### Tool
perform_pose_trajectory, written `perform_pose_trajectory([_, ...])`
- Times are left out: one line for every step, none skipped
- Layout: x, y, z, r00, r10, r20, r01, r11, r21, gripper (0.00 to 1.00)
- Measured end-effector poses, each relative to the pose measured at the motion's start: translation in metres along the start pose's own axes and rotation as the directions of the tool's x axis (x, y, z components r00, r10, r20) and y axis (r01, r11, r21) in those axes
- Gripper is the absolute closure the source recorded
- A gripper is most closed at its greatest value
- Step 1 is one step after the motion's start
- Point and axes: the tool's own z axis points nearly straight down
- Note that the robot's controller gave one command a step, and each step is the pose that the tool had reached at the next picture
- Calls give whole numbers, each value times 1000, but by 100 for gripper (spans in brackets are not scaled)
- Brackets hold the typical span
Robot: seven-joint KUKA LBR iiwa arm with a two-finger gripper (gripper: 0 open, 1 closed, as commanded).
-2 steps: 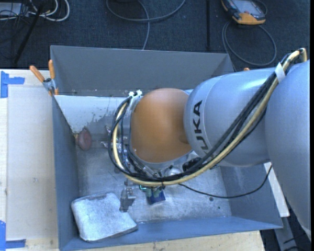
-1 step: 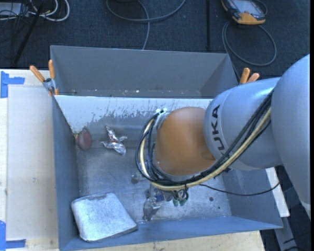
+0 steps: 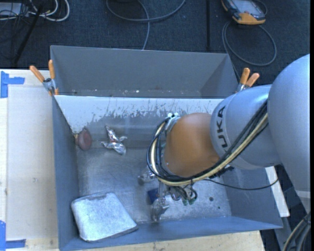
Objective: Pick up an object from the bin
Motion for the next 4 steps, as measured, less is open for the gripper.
perform_pose_trajectory([4,-45,-2,991,131,2,-131,991,0,0])
perform_pose_trajectory([17,-21,-2,877,481,6,-481,877,0,0])
perform_pose_trajectory([18,-21,-3,877,481,0,-481,877,0,100])
perform_pose_trajectory([15,-35,-183,938,346,7,-346,938,1,100])
